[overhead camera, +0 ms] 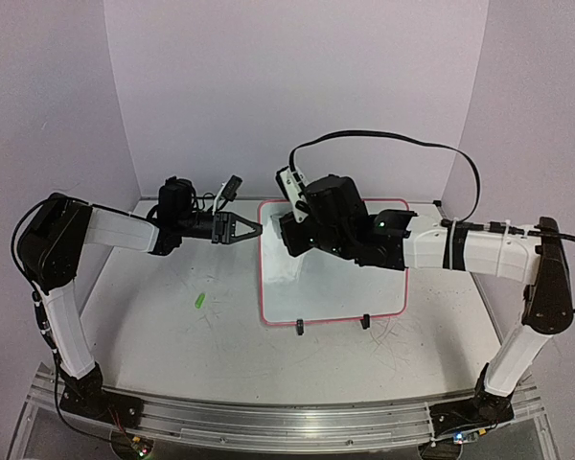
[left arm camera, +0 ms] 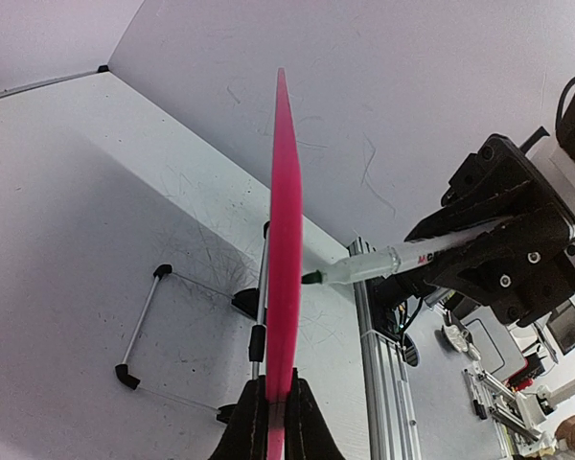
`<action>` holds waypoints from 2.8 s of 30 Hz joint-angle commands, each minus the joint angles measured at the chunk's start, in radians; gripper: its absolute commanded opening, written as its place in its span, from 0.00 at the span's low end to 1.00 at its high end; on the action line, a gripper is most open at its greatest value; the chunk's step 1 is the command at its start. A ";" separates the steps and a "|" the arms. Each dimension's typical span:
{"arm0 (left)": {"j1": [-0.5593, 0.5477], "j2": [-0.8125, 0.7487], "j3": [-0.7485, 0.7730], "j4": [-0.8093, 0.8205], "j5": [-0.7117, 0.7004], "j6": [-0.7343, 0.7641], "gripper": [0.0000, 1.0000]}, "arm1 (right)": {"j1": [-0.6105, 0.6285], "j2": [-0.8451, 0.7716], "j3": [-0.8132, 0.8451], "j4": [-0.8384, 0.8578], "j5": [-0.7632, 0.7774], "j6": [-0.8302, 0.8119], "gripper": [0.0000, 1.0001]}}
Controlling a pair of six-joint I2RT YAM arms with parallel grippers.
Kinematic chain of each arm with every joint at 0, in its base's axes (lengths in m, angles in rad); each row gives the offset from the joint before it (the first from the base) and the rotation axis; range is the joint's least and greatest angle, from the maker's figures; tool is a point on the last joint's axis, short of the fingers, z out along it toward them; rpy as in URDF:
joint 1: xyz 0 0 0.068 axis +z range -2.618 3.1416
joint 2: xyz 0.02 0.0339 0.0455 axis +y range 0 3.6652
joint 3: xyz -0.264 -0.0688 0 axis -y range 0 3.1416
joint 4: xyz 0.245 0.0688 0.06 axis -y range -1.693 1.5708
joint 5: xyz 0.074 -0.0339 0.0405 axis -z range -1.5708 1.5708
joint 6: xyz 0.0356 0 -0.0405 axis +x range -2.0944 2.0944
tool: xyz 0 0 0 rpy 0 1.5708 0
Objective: Write a sentence on the whiteboard
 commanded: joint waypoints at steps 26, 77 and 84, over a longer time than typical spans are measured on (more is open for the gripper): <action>-0.007 -0.029 -0.005 0.028 0.017 0.008 0.00 | 0.005 0.015 0.012 0.038 0.043 0.012 0.00; -0.007 -0.037 -0.023 0.031 0.001 0.016 0.00 | 0.028 -0.114 -0.121 0.119 0.050 0.087 0.00; -0.007 -0.048 -0.028 0.029 0.002 0.018 0.00 | 0.021 -0.050 -0.060 0.121 0.089 0.097 0.00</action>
